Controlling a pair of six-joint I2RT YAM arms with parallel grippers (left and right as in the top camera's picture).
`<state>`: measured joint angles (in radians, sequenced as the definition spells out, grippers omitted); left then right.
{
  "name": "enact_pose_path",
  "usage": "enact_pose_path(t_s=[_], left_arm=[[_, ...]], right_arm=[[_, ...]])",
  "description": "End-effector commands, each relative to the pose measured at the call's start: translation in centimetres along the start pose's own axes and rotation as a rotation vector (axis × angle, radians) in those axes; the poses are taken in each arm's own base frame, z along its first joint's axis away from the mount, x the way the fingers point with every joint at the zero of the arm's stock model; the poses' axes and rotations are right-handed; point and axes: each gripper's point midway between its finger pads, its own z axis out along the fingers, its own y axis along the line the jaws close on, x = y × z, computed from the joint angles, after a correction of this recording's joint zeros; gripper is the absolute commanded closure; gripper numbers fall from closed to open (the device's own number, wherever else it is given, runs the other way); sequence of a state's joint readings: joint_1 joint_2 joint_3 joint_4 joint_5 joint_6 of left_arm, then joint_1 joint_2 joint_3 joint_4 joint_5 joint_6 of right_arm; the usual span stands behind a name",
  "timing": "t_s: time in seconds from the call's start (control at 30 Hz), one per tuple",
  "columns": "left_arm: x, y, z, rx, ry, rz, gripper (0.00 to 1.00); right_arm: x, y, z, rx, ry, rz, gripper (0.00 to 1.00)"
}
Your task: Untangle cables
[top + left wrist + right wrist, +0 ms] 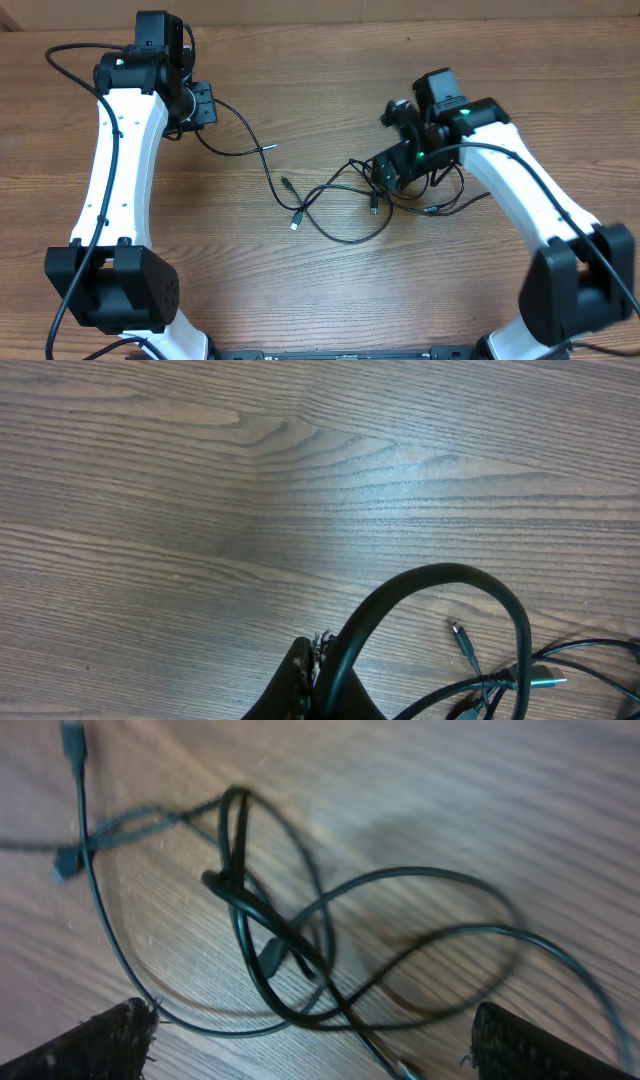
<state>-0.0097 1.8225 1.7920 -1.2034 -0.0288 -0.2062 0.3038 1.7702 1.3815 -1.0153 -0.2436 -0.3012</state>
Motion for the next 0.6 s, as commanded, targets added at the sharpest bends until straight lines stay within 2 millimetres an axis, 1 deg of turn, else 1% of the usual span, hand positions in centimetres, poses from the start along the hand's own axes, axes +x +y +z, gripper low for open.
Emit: enact_pose_path(t_s=[0.0,0.03,0.1,0.17,0.2,0.3,0.43,0.5,0.57], left_arm=[[-0.1,-0.1,-0.5,0.013,-0.011,0.01,0.96],[-0.1,-0.1,-0.5,0.014,-0.011,0.01,0.96],[-0.1,-0.1,-0.5,0.013,-0.013,0.01,0.96],[-0.2,-0.1,-0.5,0.014,-0.015,0.01,0.96],[-0.2,-0.1,-0.5,0.014,-0.015,0.01,0.96],[-0.2,-0.1,-0.5,0.014,-0.015,0.01,0.96],[-0.2,-0.1,-0.5,0.014,-0.015,0.01,0.96],[-0.2,-0.2,-0.5,0.014,-0.014,0.01,0.95],[-0.1,-0.2,-0.5,0.014,-0.013,0.01,0.92]], right_arm=[[0.4,1.2,2.1,-0.091,0.032,-0.109,0.05],[0.4,1.1,2.4,-0.088,0.035,-0.108,0.09],[0.1,0.9,2.8,-0.086,0.029,-0.111,0.45],[-0.4,0.8,2.8,-0.08,0.009,-0.118,0.87],[-0.8,0.7,2.8,-0.076,-0.005,-0.12,0.96],[-2.1,0.4,2.3,-0.055,-0.05,-0.135,0.96],[-4.5,0.3,0.5,-0.037,-0.11,-0.153,0.96],[-5.9,0.4,-1.0,-0.028,-0.146,-0.14,0.96],[-7.9,0.6,-3.4,-0.016,-0.197,-0.135,0.96]])
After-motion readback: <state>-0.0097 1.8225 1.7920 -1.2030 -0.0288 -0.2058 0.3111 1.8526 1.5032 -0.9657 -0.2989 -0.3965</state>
